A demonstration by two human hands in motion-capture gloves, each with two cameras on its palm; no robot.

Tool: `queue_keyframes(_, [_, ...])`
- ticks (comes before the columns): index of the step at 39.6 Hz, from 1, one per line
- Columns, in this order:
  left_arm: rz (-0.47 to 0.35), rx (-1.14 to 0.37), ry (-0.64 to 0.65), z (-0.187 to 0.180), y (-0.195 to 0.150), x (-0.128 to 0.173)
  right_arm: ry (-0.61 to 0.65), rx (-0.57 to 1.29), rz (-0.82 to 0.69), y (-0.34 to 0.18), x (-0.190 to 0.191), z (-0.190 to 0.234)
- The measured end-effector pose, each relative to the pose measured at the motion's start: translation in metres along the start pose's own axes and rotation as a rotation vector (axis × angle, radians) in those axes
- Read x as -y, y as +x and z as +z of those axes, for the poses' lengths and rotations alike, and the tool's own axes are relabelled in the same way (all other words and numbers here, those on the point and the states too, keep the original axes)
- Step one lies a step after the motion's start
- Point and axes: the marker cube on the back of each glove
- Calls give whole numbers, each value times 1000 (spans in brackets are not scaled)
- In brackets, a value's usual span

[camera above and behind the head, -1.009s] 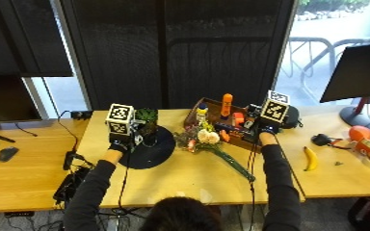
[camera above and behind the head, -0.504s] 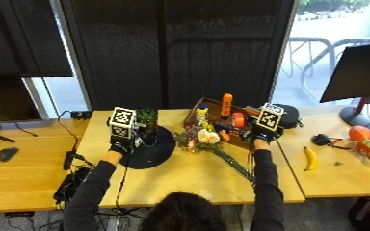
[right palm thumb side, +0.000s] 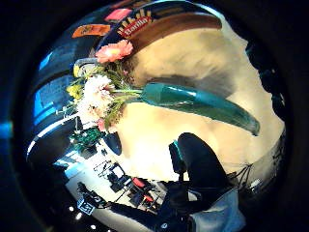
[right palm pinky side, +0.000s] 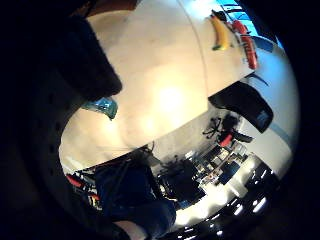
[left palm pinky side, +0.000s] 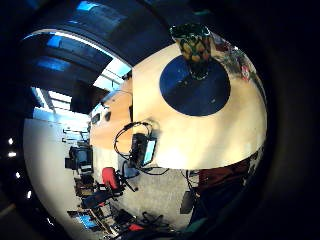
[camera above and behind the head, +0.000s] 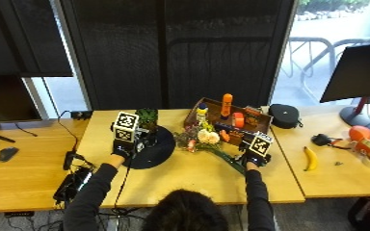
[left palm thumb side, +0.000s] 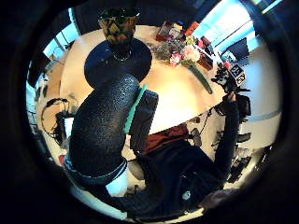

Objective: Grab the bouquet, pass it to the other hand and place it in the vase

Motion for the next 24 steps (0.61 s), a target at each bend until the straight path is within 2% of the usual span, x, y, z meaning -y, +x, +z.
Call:
queue_keyframes(3, [1, -1, 1, 1, 0, 0, 54, 22, 37, 5, -21, -1])
queue_keyframes(5, [1, -8, 2, 0, 1, -1, 45, 21, 47, 6, -26, 3])
queue_keyframes(10, [2, -41, 19, -5, 1, -4, -17, 5, 20, 5, -26, 23])
queue_keyframes(17, [-3, -36, 8, -6, 1, -8, 19, -53, 50, 3, -20, 35])
queue_keyframes(22, [-6, -32, 15, -7, -1, -10, -72, -98, 75, 0, -29, 46])
queue_keyframes(24, [-10, -35, 15, -7, -1, -10, -72, -119, 68, -3, -30, 48])
